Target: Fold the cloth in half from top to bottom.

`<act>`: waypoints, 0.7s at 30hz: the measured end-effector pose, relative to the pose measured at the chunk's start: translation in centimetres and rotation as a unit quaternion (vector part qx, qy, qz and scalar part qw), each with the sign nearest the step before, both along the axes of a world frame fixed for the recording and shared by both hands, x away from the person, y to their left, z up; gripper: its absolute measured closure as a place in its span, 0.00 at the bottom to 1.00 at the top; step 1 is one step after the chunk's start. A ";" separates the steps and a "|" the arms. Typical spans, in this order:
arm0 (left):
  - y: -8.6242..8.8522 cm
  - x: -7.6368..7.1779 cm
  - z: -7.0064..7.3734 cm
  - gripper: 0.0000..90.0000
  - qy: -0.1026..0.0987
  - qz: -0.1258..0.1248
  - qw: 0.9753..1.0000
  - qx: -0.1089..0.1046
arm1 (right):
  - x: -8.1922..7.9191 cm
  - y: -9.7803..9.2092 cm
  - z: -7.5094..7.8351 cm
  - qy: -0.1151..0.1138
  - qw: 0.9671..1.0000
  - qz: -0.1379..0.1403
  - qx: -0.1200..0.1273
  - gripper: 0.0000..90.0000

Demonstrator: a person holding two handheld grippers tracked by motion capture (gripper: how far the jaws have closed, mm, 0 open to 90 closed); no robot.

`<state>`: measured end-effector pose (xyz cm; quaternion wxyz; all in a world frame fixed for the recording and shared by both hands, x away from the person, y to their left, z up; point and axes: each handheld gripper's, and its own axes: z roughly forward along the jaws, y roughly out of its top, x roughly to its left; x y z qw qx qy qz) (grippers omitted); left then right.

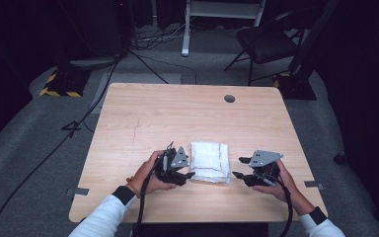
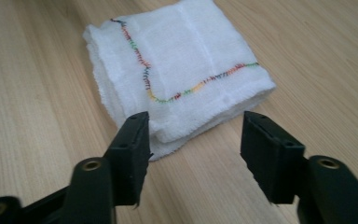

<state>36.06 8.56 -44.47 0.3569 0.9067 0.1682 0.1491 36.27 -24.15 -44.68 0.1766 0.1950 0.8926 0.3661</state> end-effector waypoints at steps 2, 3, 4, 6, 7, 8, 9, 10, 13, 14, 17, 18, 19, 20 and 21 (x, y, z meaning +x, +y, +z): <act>0.3 -0.1 0.0 0.38 -0.002 0.006 1.000 0.000 | 0.0 -0.2 0.0 -0.001 1.000 -0.010 -0.002 0.41; 0.4 -0.1 0.1 0.37 -0.003 0.008 1.000 0.001 | 0.0 -0.4 0.0 -0.004 1.000 -0.012 -0.004 0.40; 0.5 -0.2 0.1 0.36 -0.003 0.010 1.000 -0.001 | -0.1 -0.5 0.1 -0.004 1.000 -0.015 -0.004 0.40; 0.8 -0.3 0.1 0.35 -0.002 0.014 1.000 0.001 | -0.2 -0.8 0.0 -0.005 1.000 -0.022 0.000 0.39; 0.9 -0.3 0.1 0.33 -0.004 0.015 1.000 0.001 | -0.2 -0.9 0.0 -0.005 1.000 -0.023 0.002 0.39; 1.2 -0.4 0.1 0.32 -0.002 0.017 1.000 0.001 | -0.2 -1.0 0.0 -0.005 1.000 -0.023 0.004 0.38; 1.3 -0.4 0.0 0.31 -0.001 0.020 1.000 0.000 | -0.3 -1.2 -0.1 -0.006 1.000 -0.026 0.004 0.37; 1.5 -0.5 0.0 0.30 -0.002 0.024 1.000 0.003 | -0.4 -1.3 -0.1 -0.007 1.000 -0.027 0.002 0.36; 2.1 -0.5 0.0 0.28 0.001 0.040 0.999 0.008 | -0.5 -1.7 -0.2 -0.010 0.999 -0.033 -0.006 0.35; 2.3 -0.6 0.0 0.26 -0.003 0.045 0.999 0.011 | -0.5 -1.9 -0.3 -0.013 0.999 -0.037 -0.012 0.34; 3.1 -0.8 0.0 0.22 -0.003 0.055 0.998 0.012 | -0.6 -2.6 -0.5 -0.011 0.999 -0.046 -0.023 0.34; 3.4 -0.9 0.0 0.21 -0.003 0.057 0.998 0.013 | -0.6 -2.8 -0.6 -0.010 0.998 -0.049 -0.024 0.34; 3.6 -1.0 -0.1 0.21 -0.004 0.060 0.998 0.015 | -0.7 -3.1 -0.7 -0.011 0.998 -0.051 -0.024 0.34; 3.8 -1.1 -0.1 0.21 -0.005 0.061 0.998 0.018 | -0.7 -3.3 -0.7 -0.012 0.998 -0.055 -0.027 0.34; 4.1 -1.3 -0.2 0.21 -0.006 0.062 0.998 0.022 | -0.7 -3.6 -0.7 -0.013 0.998 -0.059 -0.030 0.34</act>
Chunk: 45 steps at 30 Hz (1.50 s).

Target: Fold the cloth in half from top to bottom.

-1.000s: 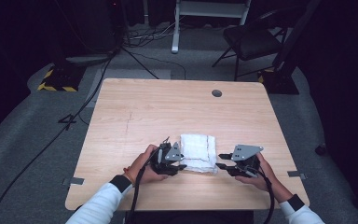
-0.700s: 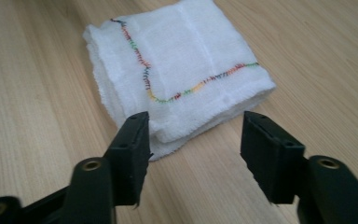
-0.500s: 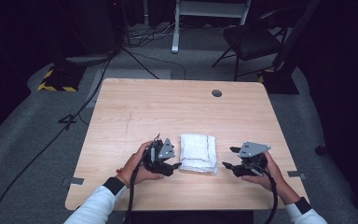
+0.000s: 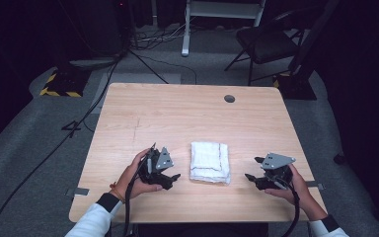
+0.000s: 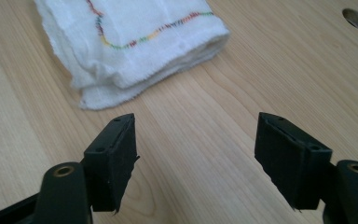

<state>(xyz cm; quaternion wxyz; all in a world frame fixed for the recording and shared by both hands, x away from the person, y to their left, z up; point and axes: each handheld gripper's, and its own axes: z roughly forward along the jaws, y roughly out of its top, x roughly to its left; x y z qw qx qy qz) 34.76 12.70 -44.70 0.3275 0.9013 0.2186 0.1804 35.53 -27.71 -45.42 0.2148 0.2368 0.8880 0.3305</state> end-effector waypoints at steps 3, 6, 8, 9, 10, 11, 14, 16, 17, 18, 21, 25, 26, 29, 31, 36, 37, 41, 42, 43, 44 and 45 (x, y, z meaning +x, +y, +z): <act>0.7 -0.4 -0.3 0.23 0.001 0.005 1.000 0.010 | -0.1 -0.8 -0.2 -0.003 1.000 -0.011 -0.005 0.34; 1.3 -0.8 -0.5 0.23 -0.003 0.008 1.000 0.021 | -0.2 -1.7 -0.4 -0.009 1.000 -0.022 -0.017 0.34; 1.6 -1.0 -0.7 0.22 0.001 0.009 1.000 0.026 | -0.4 -2.2 -0.6 -0.009 0.999 -0.028 -0.024 0.34; 1.8 -1.0 -0.9 0.21 0.000 0.011 0.999 0.033 | -0.4 -2.4 -0.7 -0.009 0.999 -0.029 -0.025 0.35; 1.9 -1.1 -0.9 0.21 -0.002 0.014 0.999 0.037 | -0.4 -2.8 -0.9 -0.008 0.999 -0.034 -0.026 0.35; 2.1 -1.1 -1.0 0.21 -0.003 0.016 0.999 0.043 | -0.5 -2.9 -0.9 -0.007 0.999 -0.037 -0.026 0.35; 2.8 -1.3 -1.0 0.19 -0.003 0.025 0.999 0.044 | -0.6 -3.8 -1.2 -0.002 0.998 -0.049 -0.027 0.35; 3.2 -1.4 -1.2 0.19 -0.003 0.032 0.998 0.045 | -0.7 -4.4 -1.4 0.001 0.998 -0.058 -0.023 0.35; 3.3 -1.3 -1.3 0.19 -0.005 0.036 0.998 0.047 | -0.7 -4.6 -1.4 0.004 0.998 -0.061 -0.022 0.35; 3.5 -1.3 -1.4 0.19 -0.007 0.041 0.998 0.049 | -0.7 -4.8 -1.5 0.006 0.998 -0.064 -0.020 0.35; 4.0 -1.4 -1.9 0.19 -0.004 0.048 0.998 0.044 | -0.9 -5.7 -1.9 0.009 0.997 -0.075 -0.023 0.35; 4.5 -1.7 -2.8 0.19 -0.004 0.054 0.997 0.051 | -1.1 -7.0 -2.7 0.018 0.995 -0.096 -0.009 0.35; 4.7 -1.8 -3.0 0.20 -0.004 0.055 0.997 0.052 | -1.1 -7.4 -2.9 0.019 0.995 -0.100 -0.008 0.35; 5.4 -2.1 -3.6 0.20 0.007 0.057 0.997 0.042 | -1.1 -8.3 -3.3 0.026 0.993 -0.112 0.006 0.35; 5.8 -2.2 -3.8 0.20 0.013 0.059 0.998 0.037 | -1.3 -8.9 -3.5 0.030 0.992 -0.119 0.016 0.35; 7.2 -2.1 -4.4 0.20 0.028 0.070 0.997 0.020 | -1.6 -10.3 -4.1 0.036 0.989 -0.136 0.046 0.34; 7.6 -2.0 -4.5 0.21 0.033 0.071 0.997 0.012 | -1.6 -10.7 -4.3 0.040 0.988 -0.139 0.056 0.34; 9.1 -1.6 -4.9 0.21 0.048 0.075 0.996 -0.014 | -1.9 -11.6 -4.5 0.045 0.984 -0.155 0.080 0.32; 9.5 -1.5 -5.0 0.21 0.056 0.075 0.995 -0.023 | -1.9 -11.7 -4.7 0.050 0.982 -0.157 0.089 0.32; 9.9 -1.4 -5.1 0.21 0.064 0.077 0.994 -0.035 | -1.9 -11.9 -4.8 0.054 0.982 -0.157 0.094 0.31; 10.1 -1.4 -5.3 0.21 0.071 0.081 0.993 -0.045 | -1.8 -11.9 -4.8 0.054 0.981 -0.158 0.095 0.30; 10.3 -1.3 -5.4 0.21 0.075 0.083 0.992 -0.053 | -1.8 -11.9 -4.8 0.055 0.981 -0.160 0.095 0.29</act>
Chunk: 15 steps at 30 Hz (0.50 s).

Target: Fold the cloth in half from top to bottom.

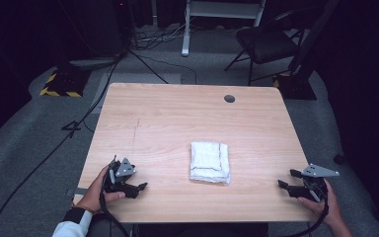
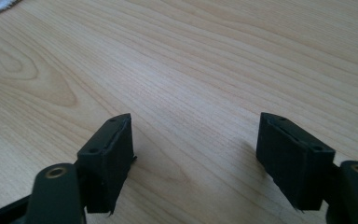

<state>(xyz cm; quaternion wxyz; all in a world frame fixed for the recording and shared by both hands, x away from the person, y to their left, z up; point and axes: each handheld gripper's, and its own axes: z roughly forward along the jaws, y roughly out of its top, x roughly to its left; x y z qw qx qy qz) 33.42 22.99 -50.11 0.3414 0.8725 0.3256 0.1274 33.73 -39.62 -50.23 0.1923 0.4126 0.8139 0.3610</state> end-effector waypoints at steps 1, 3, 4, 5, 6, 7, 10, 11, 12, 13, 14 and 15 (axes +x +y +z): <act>0.2 0.0 -0.2 0.21 0.003 0.003 1.000 -0.009 | 0.1 0.0 -0.1 0.002 1.000 0.000 0.004 0.28; 0.3 -0.1 -0.3 0.20 0.000 0.005 1.000 -0.014 | 0.1 -0.1 -0.1 0.004 1.000 -0.001 0.005 0.28; 0.3 -0.1 -0.3 0.20 -0.001 0.007 1.000 -0.013 | 0.2 -0.1 -0.1 0.004 1.000 0.000 0.004 0.28; 0.3 -0.1 -0.2 0.20 -0.001 0.010 1.000 -0.011 | 0.2 -0.1 -0.1 0.004 1.000 0.000 0.004 0.27; 0.1 -0.2 -0.3 0.20 -0.002 0.016 1.000 -0.011 | 0.2 -0.1 -0.1 0.004 1.000 0.000 0.004 0.27; 0.0 -0.2 -0.3 0.19 -0.001 0.020 1.000 -0.012 | 0.2 -0.1 -0.1 0.004 1.000 0.000 0.004 0.27; 0.0 -0.3 -0.3 0.19 -0.001 0.024 1.000 -0.012 | 0.2 -0.1 -0.1 0.004 1.000 0.000 0.004 0.27; -0.1 -0.3 -0.3 0.19 -0.001 0.027 1.000 -0.012 | 0.2 -0.1 -0.1 0.004 1.000 0.000 0.004 0.27; -0.1 -0.3 -0.3 0.18 -0.001 0.027 1.000 -0.011 | 0.2 -0.1 -0.1 0.004 1.000 -0.002 0.004 0.26; -0.1 -0.3 -0.3 0.18 -0.001 0.028 1.000 -0.011 | 0.2 0.0 -0.1 0.004 1.000 -0.005 0.003 0.26; -0.1 -0.3 -0.3 0.18 -0.001 0.029 1.000 -0.011 | 0.1 0.0 -0.1 0.004 1.000 -0.006 0.003 0.26; -0.2 -0.3 -0.3 0.18 -0.001 0.029 1.000 -0.011 | 0.2 0.0 -0.1 0.004 1.000 -0.007 0.003 0.26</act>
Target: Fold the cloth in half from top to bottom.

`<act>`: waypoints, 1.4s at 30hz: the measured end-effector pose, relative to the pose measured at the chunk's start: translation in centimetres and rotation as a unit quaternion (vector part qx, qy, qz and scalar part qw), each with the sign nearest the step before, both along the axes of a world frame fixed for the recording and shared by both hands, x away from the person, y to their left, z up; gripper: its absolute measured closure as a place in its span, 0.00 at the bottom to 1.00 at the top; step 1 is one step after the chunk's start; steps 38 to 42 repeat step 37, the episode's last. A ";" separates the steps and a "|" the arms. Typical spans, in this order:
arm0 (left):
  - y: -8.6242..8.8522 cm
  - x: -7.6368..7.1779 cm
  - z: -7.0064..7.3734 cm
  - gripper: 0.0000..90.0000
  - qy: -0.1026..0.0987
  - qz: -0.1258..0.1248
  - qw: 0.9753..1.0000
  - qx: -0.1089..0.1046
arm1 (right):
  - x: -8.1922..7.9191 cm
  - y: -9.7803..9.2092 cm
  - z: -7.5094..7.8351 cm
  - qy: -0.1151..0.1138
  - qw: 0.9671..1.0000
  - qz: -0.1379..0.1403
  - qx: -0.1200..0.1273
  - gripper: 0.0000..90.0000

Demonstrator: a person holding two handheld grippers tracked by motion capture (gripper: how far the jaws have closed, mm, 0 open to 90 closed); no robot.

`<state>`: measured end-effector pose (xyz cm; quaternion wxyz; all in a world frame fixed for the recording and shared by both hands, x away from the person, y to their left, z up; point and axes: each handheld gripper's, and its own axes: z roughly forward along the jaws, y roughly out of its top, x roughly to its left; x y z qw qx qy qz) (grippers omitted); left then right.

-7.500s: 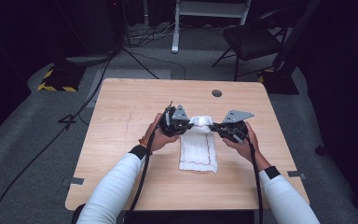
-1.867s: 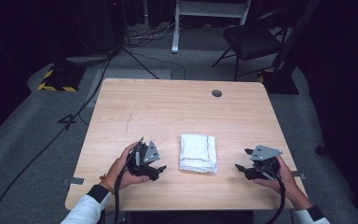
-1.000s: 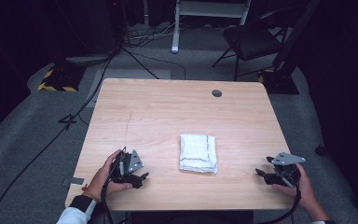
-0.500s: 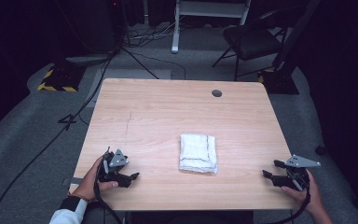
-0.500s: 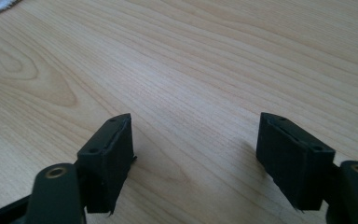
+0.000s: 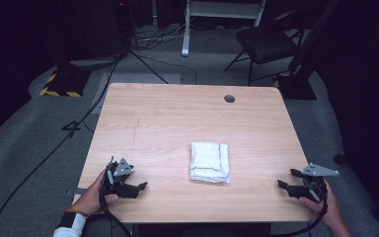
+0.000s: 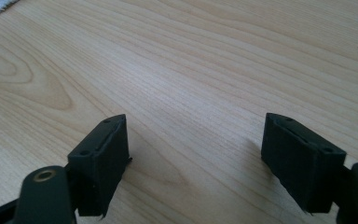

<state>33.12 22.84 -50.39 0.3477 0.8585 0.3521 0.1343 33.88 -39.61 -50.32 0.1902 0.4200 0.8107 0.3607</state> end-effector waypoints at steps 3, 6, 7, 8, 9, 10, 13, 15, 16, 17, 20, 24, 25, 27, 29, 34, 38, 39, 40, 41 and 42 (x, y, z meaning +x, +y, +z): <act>0.0 -0.1 0.0 0.18 0.000 0.003 1.000 0.000 | 0.0 0.0 0.0 0.000 1.000 0.000 0.000 0.26; 0.0 -0.1 0.0 0.18 -0.003 0.003 1.000 0.003 | 0.0 0.0 0.0 0.000 1.000 -0.001 0.000 0.26; 0.0 -0.1 0.0 0.18 0.000 0.003 1.000 0.001 | 0.0 0.0 0.0 0.000 1.000 -0.001 0.000 0.26; 0.0 -0.1 0.0 0.18 -0.003 0.003 1.000 0.004 | 0.0 0.0 0.0 0.000 1.000 -0.001 0.000 0.26; 0.0 -0.1 0.0 0.18 -0.003 0.003 1.000 0.004 | 0.0 0.0 0.0 0.000 1.000 -0.001 0.000 0.26; 0.0 -0.1 0.0 0.18 -0.002 0.003 1.000 0.004 | 0.0 0.0 0.0 0.000 1.000 -0.001 0.000 0.26; 0.1 -0.1 0.0 0.18 -0.002 0.002 1.000 0.004 | 0.0 0.0 0.0 0.000 1.000 -0.001 0.000 0.26; 0.0 0.0 0.0 0.18 0.000 0.001 1.000 0.001 | 0.0 0.0 0.0 0.000 1.000 -0.001 0.000 0.26; 0.0 0.0 0.0 0.18 0.000 0.001 1.000 0.001 | 0.0 0.0 0.0 0.000 1.000 -0.001 0.000 0.26; 0.0 0.0 0.0 0.18 0.000 0.001 1.000 0.001 | 0.0 0.0 0.0 0.000 1.000 -0.001 0.000 0.26; 0.0 0.0 0.0 0.18 0.000 0.001 1.000 0.001 | 0.0 0.0 0.0 0.000 1.000 -0.001 0.000 0.26; 0.0 0.0 0.0 0.18 0.000 0.001 1.000 0.001 | 0.0 0.0 0.0 0.001 1.000 -0.001 0.000 0.26; 0.0 0.0 0.0 0.18 0.000 0.001 1.000 0.001 | 0.0 0.0 0.0 0.000 1.000 -0.001 0.000 0.26; 0.0 0.0 0.0 0.18 0.000 0.001 1.000 0.001 | 0.0 0.0 0.0 0.000 1.000 -0.001 0.000 0.26; 0.1 0.0 0.0 0.18 -0.001 0.000 1.000 0.002 | 0.0 0.0 0.0 0.001 1.000 -0.001 0.000 0.26; 0.1 0.0 0.0 0.18 0.001 -0.001 1.000 0.000 | 0.0 0.0 0.0 0.001 1.000 -0.001 0.000 0.26; 0.1 0.0 0.0 0.18 0.000 -0.001 1.000 0.001 | 0.0 0.0 0.0 0.001 1.000 -0.001 0.000 0.26; 0.1 0.0 0.0 0.18 0.000 -0.001 1.000 0.001 | 0.0 0.0 0.0 0.001 1.000 -0.001 0.000 0.26; 0.1 0.0 0.0 0.18 0.000 -0.001 1.000 0.001 | 0.0 0.0 0.0 0.001 1.000 -0.001 0.000 0.26; 0.1 0.0 0.0 0.18 0.000 -0.001 1.000 0.001 | 0.0 0.0 0.0 0.001 1.000 -0.001 0.000 0.26; 0.1 0.0 0.0 0.18 0.000 -0.001 1.000 0.001 | 0.0 0.0 0.0 0.001 1.000 -0.001 0.000 0.26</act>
